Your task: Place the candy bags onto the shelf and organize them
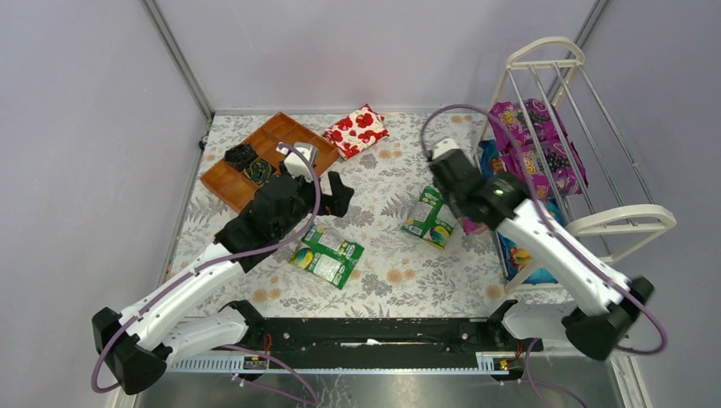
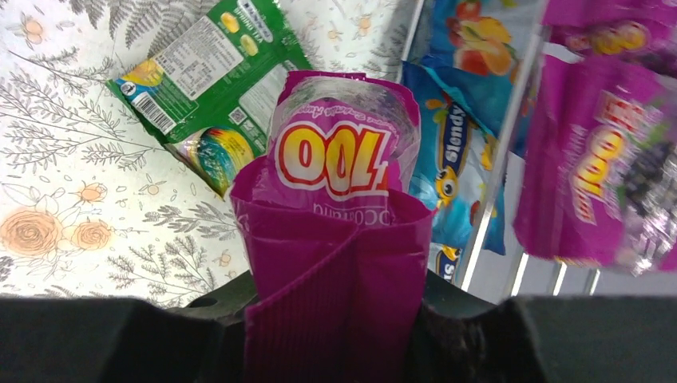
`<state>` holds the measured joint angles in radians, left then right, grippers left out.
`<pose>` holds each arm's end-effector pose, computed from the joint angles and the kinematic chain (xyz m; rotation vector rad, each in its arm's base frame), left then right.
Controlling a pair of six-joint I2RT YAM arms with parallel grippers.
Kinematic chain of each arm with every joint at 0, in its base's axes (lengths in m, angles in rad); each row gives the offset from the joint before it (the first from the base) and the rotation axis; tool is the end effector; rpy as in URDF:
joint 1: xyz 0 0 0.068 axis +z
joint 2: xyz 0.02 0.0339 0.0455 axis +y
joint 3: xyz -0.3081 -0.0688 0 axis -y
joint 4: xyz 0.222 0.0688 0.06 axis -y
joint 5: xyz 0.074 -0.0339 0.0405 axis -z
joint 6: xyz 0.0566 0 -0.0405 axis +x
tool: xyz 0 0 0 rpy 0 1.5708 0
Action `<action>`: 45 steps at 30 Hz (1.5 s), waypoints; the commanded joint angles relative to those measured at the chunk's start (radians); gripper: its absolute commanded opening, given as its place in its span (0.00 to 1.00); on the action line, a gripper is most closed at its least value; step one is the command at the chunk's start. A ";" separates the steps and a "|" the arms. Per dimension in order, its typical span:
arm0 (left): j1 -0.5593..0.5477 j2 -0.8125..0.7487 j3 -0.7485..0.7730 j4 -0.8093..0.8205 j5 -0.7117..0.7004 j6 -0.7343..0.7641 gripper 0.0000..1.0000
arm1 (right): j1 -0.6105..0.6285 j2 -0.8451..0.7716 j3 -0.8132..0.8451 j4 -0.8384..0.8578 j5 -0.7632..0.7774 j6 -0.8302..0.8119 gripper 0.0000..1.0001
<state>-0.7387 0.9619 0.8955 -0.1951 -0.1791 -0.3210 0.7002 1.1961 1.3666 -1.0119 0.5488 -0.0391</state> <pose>0.1506 -0.1235 0.3778 0.2607 1.8491 -0.5784 0.1699 0.1046 0.4058 -0.5920 2.2026 -0.3228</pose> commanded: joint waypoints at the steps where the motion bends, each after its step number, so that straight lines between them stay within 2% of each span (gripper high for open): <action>1: 0.028 -0.023 -0.008 -0.038 -0.060 -0.170 0.99 | 0.075 0.168 0.013 0.108 0.165 0.095 0.39; 5: 0.071 -0.037 -0.048 -0.078 -0.057 -0.248 0.99 | 0.164 0.394 0.109 0.040 0.268 0.185 0.39; 8: 0.108 -0.058 -0.082 -0.106 -0.068 -0.271 0.99 | 0.224 0.537 0.146 0.048 0.279 0.223 0.41; 13: 0.119 -0.124 -0.165 -0.132 -0.097 -0.320 0.99 | 0.276 0.645 0.098 0.246 0.115 0.211 0.50; 17: 0.119 -0.165 -0.233 -0.131 -0.052 -0.381 0.99 | 0.277 0.688 0.107 0.286 0.034 0.239 0.64; 23: 0.119 -0.129 -0.288 -0.079 0.058 -0.462 0.99 | 0.276 0.619 0.069 0.355 -0.174 0.231 0.99; 31: 0.121 -0.085 -0.289 -0.045 0.100 -0.532 0.99 | 0.276 0.436 0.002 0.430 -0.366 0.274 1.00; 34: 0.121 -0.073 -0.311 -0.006 0.151 -0.574 0.99 | 0.277 0.334 -0.096 0.557 -0.441 0.259 1.00; 36: 0.125 -0.055 -0.326 0.031 0.197 -0.601 0.99 | 0.276 0.285 -0.155 0.626 -0.439 0.257 1.00; 40: 0.128 -0.028 -0.341 0.074 0.249 -0.642 0.99 | 0.276 0.244 -0.180 0.624 -0.425 0.245 1.00; 43: 0.131 -0.036 -0.356 0.073 0.235 -0.668 0.99 | 0.277 0.237 -0.216 0.612 -0.440 0.215 1.00; 45: 0.135 -0.057 -0.366 0.060 0.213 -0.682 0.99 | 0.278 0.251 -0.231 0.588 -0.466 0.213 0.96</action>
<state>-0.6144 0.9360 0.5465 -0.1871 0.0311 -0.9508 0.9791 1.4536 1.1694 -0.4248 0.1329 0.1982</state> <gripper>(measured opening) 0.987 0.987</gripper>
